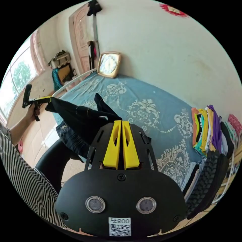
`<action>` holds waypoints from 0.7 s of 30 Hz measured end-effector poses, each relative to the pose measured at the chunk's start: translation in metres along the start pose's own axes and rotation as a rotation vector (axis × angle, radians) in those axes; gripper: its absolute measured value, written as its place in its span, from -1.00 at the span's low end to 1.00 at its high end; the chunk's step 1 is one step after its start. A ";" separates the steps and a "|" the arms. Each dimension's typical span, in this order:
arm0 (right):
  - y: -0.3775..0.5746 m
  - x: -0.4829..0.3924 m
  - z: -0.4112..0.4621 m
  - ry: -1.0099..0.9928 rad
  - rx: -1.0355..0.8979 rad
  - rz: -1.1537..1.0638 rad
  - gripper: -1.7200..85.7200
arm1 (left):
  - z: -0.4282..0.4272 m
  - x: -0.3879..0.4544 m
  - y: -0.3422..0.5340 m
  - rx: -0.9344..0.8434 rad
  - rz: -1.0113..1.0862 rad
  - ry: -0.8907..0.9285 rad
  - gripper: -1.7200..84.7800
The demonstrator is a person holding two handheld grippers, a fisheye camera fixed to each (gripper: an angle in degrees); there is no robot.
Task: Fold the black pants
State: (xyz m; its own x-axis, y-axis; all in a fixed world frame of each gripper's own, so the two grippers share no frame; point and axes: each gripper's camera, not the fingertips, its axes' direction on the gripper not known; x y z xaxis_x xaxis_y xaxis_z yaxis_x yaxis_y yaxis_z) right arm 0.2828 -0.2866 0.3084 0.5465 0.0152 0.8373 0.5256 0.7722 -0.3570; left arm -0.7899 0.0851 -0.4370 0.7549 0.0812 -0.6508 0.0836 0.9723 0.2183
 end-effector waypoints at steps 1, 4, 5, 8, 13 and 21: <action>0.000 0.030 -0.022 0.046 0.032 0.067 -0.97 | -0.009 -0.013 -0.016 0.038 0.001 -0.015 -0.91; 0.000 0.111 -0.062 0.068 0.099 0.275 -0.96 | -0.007 -0.059 -0.062 0.045 -0.053 -0.055 -0.90; -0.001 0.128 -0.064 0.065 0.101 0.314 -0.96 | 0.006 -0.080 -0.084 -0.009 -0.092 -0.096 -0.90; -0.012 0.228 -0.043 0.060 -0.002 0.573 -0.95 | 0.052 -0.136 -0.120 -0.171 -0.205 -0.214 -0.85; 0.034 0.315 0.025 0.062 -0.200 0.842 -0.91 | 0.079 -0.176 -0.085 -0.315 -0.204 -0.364 -0.81; 0.163 0.315 0.085 -0.079 -0.319 0.820 -0.80 | 0.022 -0.240 0.089 -0.262 -0.594 0.041 -0.73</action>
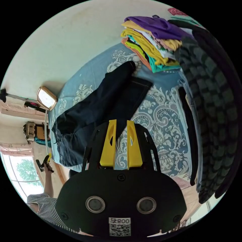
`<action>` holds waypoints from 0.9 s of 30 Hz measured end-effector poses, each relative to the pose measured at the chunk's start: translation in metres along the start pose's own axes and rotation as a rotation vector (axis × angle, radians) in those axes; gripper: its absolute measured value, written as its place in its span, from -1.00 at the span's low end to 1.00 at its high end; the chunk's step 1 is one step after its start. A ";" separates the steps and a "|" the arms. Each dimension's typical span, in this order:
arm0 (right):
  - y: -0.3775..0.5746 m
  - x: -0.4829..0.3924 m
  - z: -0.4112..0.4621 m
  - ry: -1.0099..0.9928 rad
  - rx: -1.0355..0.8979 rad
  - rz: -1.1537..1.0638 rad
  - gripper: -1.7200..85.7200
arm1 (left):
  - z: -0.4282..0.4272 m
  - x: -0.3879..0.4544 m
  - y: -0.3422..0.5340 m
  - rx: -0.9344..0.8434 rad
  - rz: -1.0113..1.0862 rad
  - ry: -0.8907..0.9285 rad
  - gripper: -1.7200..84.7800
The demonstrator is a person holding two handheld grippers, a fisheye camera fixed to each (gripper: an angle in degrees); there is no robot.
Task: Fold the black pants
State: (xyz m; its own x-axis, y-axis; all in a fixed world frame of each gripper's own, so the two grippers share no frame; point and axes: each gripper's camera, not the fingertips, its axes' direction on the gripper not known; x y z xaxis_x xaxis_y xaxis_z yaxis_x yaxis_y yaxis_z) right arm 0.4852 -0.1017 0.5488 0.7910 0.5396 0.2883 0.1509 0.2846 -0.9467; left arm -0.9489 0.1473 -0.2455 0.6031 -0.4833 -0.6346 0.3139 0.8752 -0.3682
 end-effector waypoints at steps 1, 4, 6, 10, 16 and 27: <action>0.006 0.015 0.012 -0.024 -0.012 0.037 -0.79 | 0.003 -0.019 0.019 -0.035 -0.074 0.039 -0.71; 0.008 0.047 0.032 -0.130 -0.010 0.126 -0.78 | 0.014 -0.057 0.049 -0.055 -0.220 0.181 -0.67; 0.001 0.056 0.035 -0.148 0.011 0.136 -0.79 | 0.021 -0.073 0.053 -0.037 -0.281 0.241 -0.66; -0.025 0.074 0.031 -0.122 0.085 0.172 -0.78 | 0.027 -0.102 0.056 -0.004 -0.387 0.236 -0.68; -0.057 0.103 0.053 -0.078 0.076 0.234 -0.75 | 0.028 -0.134 0.073 0.022 -0.430 0.367 -0.69; -0.059 0.130 0.083 -0.024 0.086 0.269 -0.86 | 0.030 -0.164 0.107 0.018 -0.446 0.346 -0.82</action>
State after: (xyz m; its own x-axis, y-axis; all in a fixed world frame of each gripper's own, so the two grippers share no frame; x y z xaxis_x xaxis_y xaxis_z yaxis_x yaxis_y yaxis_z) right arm 0.5299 0.0172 0.6536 0.7816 0.6230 0.0325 -0.1141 0.1940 -0.9744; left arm -0.9923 0.3208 -0.1603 0.1345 -0.7829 -0.6075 0.4972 0.5836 -0.6420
